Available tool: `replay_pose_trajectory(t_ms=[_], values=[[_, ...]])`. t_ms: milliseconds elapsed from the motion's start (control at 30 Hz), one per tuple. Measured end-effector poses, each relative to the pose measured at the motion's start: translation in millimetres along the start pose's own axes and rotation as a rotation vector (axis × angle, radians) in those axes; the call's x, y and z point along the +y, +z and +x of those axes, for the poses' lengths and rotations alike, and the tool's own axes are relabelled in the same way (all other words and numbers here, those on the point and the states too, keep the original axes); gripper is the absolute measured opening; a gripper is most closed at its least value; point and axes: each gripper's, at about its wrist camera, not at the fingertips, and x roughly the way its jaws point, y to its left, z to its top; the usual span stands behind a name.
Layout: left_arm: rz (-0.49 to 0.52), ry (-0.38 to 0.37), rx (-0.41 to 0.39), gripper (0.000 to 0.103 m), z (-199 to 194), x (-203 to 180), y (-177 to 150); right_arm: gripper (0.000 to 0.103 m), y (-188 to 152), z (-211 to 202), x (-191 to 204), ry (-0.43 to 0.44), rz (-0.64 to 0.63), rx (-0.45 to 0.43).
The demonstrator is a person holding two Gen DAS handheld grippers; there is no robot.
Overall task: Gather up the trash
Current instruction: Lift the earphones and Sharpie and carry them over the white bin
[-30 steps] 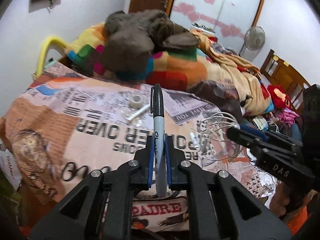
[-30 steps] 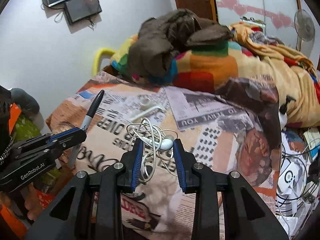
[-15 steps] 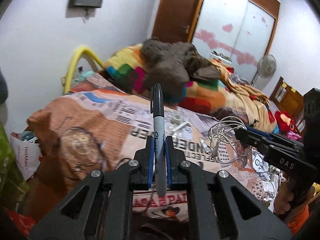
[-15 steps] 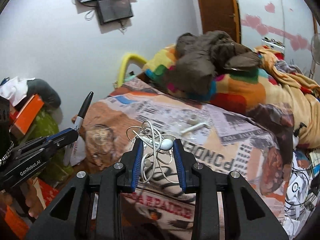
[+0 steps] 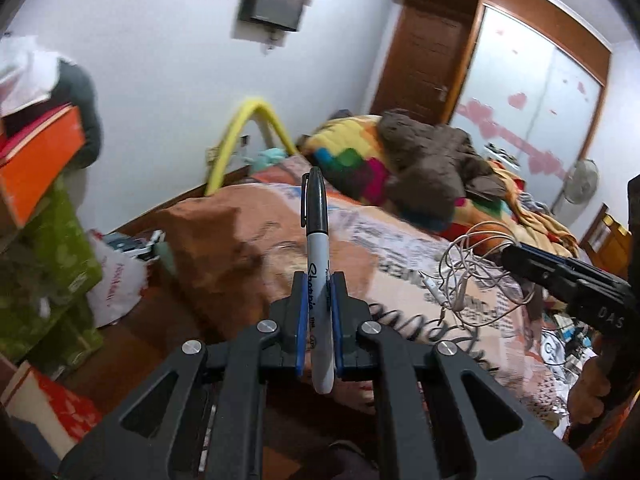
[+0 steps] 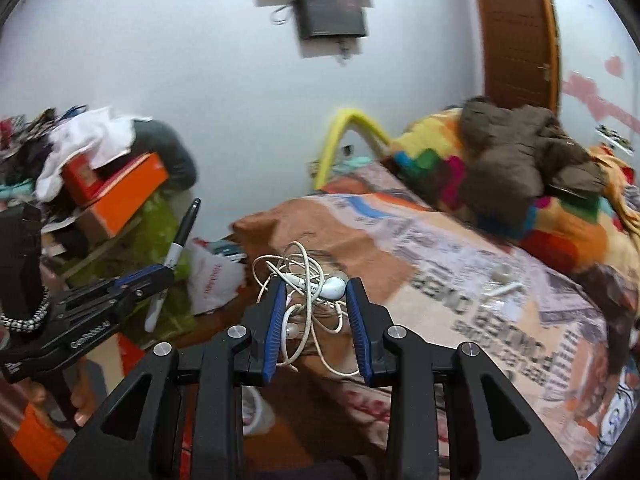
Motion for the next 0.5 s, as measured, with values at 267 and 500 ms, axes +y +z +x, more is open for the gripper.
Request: replay_pose_trajectory(t_ms=[267,500], values=[[-0.024,0.1,0.01,0.01,-22,63,-21,0.028,-11,35,71,0.127,-0.074,0.064],[-0.086,0.142,0.048,0.01,-24,111,-61,0.011,-31,77,109,0.21,-0.114,0.184]])
